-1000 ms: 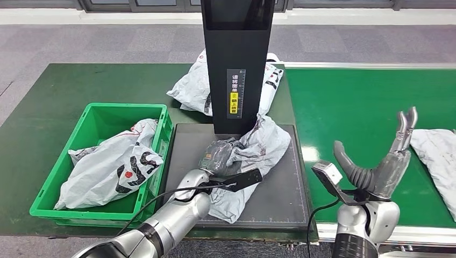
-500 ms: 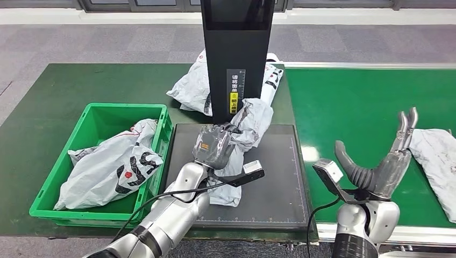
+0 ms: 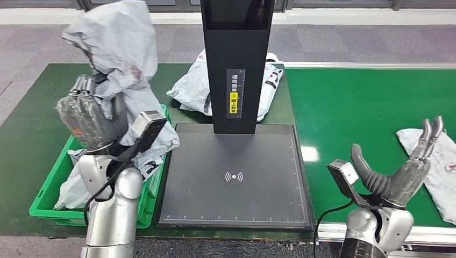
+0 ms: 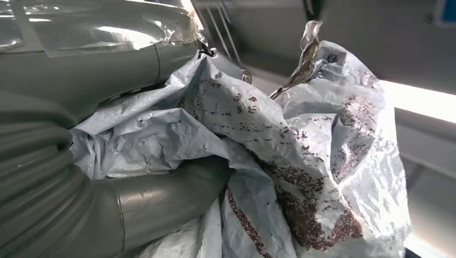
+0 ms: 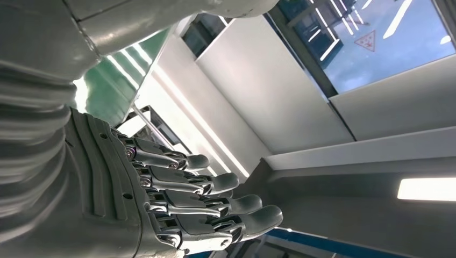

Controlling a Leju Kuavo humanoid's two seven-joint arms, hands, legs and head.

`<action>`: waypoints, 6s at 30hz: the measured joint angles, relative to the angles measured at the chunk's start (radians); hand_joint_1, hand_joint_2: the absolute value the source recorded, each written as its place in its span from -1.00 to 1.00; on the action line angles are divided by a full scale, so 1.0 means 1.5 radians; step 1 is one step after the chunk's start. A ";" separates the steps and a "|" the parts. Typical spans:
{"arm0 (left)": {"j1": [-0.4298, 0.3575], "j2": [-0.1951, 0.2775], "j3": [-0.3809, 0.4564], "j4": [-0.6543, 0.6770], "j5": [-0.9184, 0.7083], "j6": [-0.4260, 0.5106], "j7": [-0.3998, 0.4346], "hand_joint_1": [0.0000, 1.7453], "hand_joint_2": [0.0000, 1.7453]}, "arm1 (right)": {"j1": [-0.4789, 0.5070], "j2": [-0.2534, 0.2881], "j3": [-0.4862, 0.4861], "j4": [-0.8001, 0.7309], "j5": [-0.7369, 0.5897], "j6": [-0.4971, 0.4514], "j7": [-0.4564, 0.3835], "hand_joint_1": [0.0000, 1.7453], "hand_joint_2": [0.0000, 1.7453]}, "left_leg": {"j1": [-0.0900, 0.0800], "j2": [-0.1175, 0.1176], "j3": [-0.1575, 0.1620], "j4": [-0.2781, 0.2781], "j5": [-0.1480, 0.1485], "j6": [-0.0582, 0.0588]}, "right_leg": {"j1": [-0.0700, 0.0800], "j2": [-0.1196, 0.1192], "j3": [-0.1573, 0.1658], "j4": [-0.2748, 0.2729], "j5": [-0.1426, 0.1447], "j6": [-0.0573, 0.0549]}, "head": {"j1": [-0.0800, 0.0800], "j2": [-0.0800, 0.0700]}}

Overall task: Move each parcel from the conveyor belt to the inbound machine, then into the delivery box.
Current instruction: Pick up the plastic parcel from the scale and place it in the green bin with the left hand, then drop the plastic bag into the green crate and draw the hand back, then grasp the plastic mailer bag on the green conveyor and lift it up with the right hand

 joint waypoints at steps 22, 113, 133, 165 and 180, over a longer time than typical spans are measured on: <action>-0.089 -0.006 0.333 0.300 -0.018 -0.002 -0.040 1.00 1.00 | 0.001 0.001 -0.002 -0.006 0.013 0.000 0.018 -1.00 1.00 | 0.000 0.000 0.000 0.000 0.000 0.000 | 0.000 0.000 0.000 0.000 0.000 0.000 | 0.000 0.000; 0.241 0.037 -0.024 -0.056 0.990 -0.554 -0.282 -1.00 1.00 | -0.161 -0.270 -0.085 0.691 0.311 0.017 0.596 -1.00 1.00 | -0.001 -0.003 -0.001 0.000 -0.001 0.002 | -0.001 -0.004 0.001 0.000 0.000 0.001 | 0.000 0.000; 0.244 0.037 -0.012 -0.065 0.955 -0.554 -0.272 -1.00 1.00 | -0.181 -0.294 -0.073 0.784 0.311 0.108 0.681 -1.00 1.00 | -0.001 -0.003 0.000 0.001 -0.001 0.002 | -0.001 -0.004 0.002 -0.001 0.000 0.001 | 0.000 0.000; 0.243 0.037 -0.008 -0.054 0.928 -0.514 -0.262 -1.00 1.00 | -0.186 -0.328 0.005 0.805 0.312 0.116 0.736 -1.00 1.00 | -0.001 -0.002 0.000 0.002 -0.001 0.002 | -0.001 -0.003 0.002 -0.001 0.000 0.002 | 0.000 0.000; 0.240 0.037 -0.006 -0.037 0.908 -0.483 -0.263 -1.00 1.00 | -0.195 -0.324 -0.001 0.807 0.310 0.217 0.652 1.00 1.00 | -0.001 -0.001 0.000 0.002 0.000 0.003 | -0.001 -0.002 0.003 -0.001 0.001 0.003 | 0.000 0.000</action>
